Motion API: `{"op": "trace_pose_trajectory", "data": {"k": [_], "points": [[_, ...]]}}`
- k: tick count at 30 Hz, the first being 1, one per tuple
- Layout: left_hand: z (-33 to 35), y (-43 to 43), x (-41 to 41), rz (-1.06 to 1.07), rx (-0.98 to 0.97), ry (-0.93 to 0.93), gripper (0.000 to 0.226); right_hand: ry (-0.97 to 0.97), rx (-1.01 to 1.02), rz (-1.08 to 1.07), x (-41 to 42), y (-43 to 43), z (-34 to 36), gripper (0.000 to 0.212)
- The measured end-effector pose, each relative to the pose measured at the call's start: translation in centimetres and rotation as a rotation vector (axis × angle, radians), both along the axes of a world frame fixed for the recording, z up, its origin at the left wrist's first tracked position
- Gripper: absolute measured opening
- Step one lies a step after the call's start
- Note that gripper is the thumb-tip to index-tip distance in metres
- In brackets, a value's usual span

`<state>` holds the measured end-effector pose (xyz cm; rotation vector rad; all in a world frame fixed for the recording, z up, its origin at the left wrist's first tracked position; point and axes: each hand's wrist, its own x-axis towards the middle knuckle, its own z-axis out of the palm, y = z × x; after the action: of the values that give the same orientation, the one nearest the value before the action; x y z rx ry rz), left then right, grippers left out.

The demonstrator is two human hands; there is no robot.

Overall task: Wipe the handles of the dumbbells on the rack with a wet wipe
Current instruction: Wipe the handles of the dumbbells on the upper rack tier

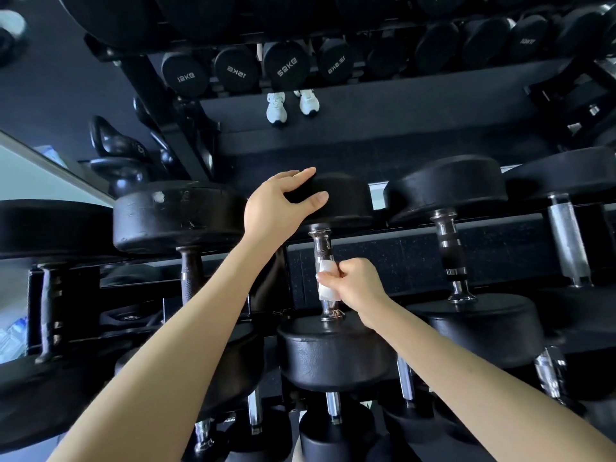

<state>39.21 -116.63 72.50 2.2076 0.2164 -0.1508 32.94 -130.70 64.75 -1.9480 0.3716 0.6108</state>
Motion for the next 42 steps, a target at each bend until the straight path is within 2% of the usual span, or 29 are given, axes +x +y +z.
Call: {"op": "trace_pose_trajectory", "data": {"k": [2,6,12,15,18,21,24,26,28,31,33,34,39,42], "points": [[0.1,0.0,0.0,0.0,-0.005,0.003,0.047,0.134,0.193,-0.098,0.5,-0.6,-0.1,0.025],[0.0,0.0,0.0,0.005,-0.031,0.004,0.046,0.354,0.61,-0.189,1.1,-1.8,0.2,0.007],[-0.1,-0.1,0.0,0.017,-0.052,0.013,0.046,0.328,0.717,-0.422,3.5,-0.9,0.3,0.012],[0.0,-0.1,0.0,0.015,-0.048,0.017,0.046,0.232,0.631,-0.286,3.1,-0.7,0.0,0.017],[0.2,-0.1,-0.1,0.01,-0.043,0.02,0.046,0.089,0.265,-0.046,1.2,-1.1,-0.5,0.019],[0.3,0.0,0.0,0.013,-0.045,0.027,0.047,0.112,0.163,0.076,0.2,-1.8,-0.5,0.026],[0.4,0.0,0.0,-0.004,-0.018,0.022,0.047,0.146,-0.051,0.356,-0.1,-2.0,0.5,0.034],[0.5,0.0,0.0,-0.011,-0.012,0.022,0.046,0.14,-0.094,0.471,-0.5,-2.1,1.3,0.042],[0.6,0.0,0.0,-0.013,-0.011,0.025,0.046,0.18,0.0,0.44,-0.9,-2.7,2.1,0.039],[0.6,0.0,-0.1,-0.009,-0.011,0.02,0.046,0.255,0.206,0.238,-0.9,-3.6,2.3,0.027],[0.6,0.0,0.0,-0.008,-0.013,0.017,0.046,0.206,0.084,0.231,-0.8,-3.3,1.4,0.019],[0.6,0.1,0.0,-0.008,-0.016,0.015,0.047,0.191,0.006,0.258,-0.8,-2.8,1.0,0.021],[0.3,0.0,0.0,0.0,-0.023,0.014,0.047,0.233,-0.18,0.333,-0.1,-1.0,-0.2,0.042],[0.3,0.0,0.0,0.011,-0.028,0.011,0.047,0.298,-0.193,0.36,1.3,-1.2,-0.4,0.052]]}}
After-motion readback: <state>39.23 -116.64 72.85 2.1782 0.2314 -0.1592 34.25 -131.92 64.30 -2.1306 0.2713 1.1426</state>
